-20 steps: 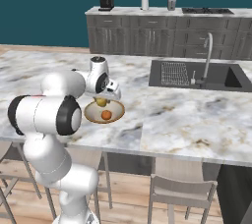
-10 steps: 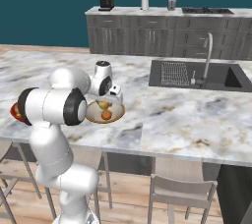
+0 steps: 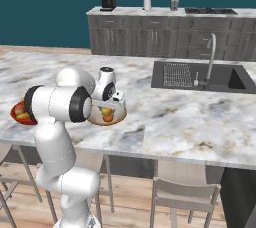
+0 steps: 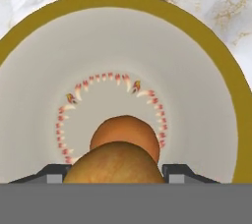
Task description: Take the fruits from the plate on the dining counter and place two fruits in each bowl.
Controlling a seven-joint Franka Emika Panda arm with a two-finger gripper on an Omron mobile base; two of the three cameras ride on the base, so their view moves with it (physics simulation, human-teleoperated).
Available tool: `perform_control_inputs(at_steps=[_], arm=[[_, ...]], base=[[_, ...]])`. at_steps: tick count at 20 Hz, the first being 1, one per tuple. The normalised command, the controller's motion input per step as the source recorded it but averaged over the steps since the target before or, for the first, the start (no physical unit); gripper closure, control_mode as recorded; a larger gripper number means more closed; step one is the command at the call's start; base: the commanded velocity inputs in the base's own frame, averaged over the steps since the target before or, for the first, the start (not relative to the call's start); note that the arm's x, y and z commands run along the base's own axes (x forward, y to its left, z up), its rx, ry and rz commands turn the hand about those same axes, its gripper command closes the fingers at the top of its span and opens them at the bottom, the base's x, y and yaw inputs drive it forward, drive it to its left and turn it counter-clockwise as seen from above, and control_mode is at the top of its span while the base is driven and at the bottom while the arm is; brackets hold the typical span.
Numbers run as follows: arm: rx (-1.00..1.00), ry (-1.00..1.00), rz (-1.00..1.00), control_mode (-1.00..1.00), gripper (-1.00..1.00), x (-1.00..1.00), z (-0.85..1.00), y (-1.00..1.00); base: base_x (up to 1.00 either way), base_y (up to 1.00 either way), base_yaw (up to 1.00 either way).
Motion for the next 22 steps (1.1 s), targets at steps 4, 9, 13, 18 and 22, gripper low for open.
perform_control_inputs(at_steps=[4,9,13,18,22], arm=[[0.0,0.0,0.0,-1.0,-1.0,0.0,-0.04,0.0],[0.0,0.0,0.0,-1.0,-1.0,0.0,0.0,0.0],[0.0,0.0,0.0,-1.0,-1.0,0.0,0.0,0.0],[0.0,0.0,0.0,-1.0,-1.0,0.07,0.12,0.0],[0.0,0.03,-0.03,-1.0,-1.0,0.0,0.6,0.0]], base=[[0.0,0.0,0.0],[0.0,0.0,0.0],[0.0,0.0,0.0],[0.0,0.0,0.0],[0.0,0.0,0.0]])
